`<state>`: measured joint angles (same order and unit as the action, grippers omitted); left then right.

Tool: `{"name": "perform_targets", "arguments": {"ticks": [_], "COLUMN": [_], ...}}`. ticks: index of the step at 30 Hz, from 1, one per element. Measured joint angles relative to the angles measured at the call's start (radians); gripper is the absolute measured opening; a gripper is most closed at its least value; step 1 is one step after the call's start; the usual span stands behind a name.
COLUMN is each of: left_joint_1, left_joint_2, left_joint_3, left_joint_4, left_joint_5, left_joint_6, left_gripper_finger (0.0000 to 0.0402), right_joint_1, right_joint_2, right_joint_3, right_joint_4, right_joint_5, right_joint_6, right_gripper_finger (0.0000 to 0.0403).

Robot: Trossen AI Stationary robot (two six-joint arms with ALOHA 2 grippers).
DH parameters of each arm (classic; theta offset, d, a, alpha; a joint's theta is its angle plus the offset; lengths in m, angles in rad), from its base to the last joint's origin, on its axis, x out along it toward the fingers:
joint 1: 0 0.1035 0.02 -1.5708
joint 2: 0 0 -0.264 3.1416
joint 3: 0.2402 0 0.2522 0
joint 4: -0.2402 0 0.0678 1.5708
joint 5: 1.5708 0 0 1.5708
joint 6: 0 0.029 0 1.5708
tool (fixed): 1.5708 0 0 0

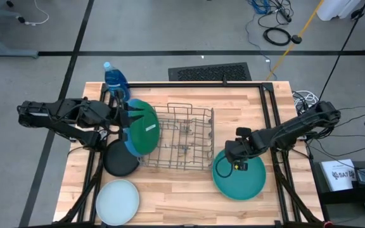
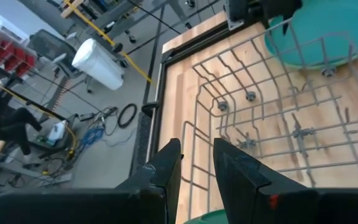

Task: Sort dishes
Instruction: Put the dark green plate into the gray dish rack

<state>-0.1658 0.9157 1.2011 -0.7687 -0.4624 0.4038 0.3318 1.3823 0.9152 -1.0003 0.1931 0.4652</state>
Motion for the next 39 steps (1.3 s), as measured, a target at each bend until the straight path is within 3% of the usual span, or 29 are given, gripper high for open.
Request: {"name": "perform_targets", "arguments": {"ticks": [11, 15, 30, 34, 39], "left_joint_1": [0.0, 0.0, 0.0, 0.0, 0.0], "left_joint_2": [0.0, 0.0, 0.0, 0.0, 0.0], "left_joint_3": [0.0, 0.0, 0.0, 0.0, 0.0], "left_joint_4": [-0.004, -0.004, -0.033, -0.033, -0.032], "left_joint_5": [0.048, 0.047, 0.047, 0.047, 0.047], "left_joint_6": [-0.059, -0.059, -0.085, -0.086, -0.086], "left_gripper_finger": [0.0096, 0.0096, 0.0096, 0.0096, 0.0096], "right_joint_1": [-0.156, -0.206, -0.235, -0.235, -0.234], "right_joint_2": [0.0, 0.001, 0.007, 0.007, 0.007], "right_joint_3": [-0.054, -0.053, -0.12, -0.135, -0.136], "right_joint_4": [0.071, 0.091, 0.168, 0.196, 0.196], "right_joint_5": [-0.017, -0.104, -0.147, -0.147, -0.144], "right_joint_6": [-0.186, -0.251, -0.331, -0.332, -0.347], "right_gripper_finger": [0.013, 0.013, 0.0128, 0.0107, 0.004]}}
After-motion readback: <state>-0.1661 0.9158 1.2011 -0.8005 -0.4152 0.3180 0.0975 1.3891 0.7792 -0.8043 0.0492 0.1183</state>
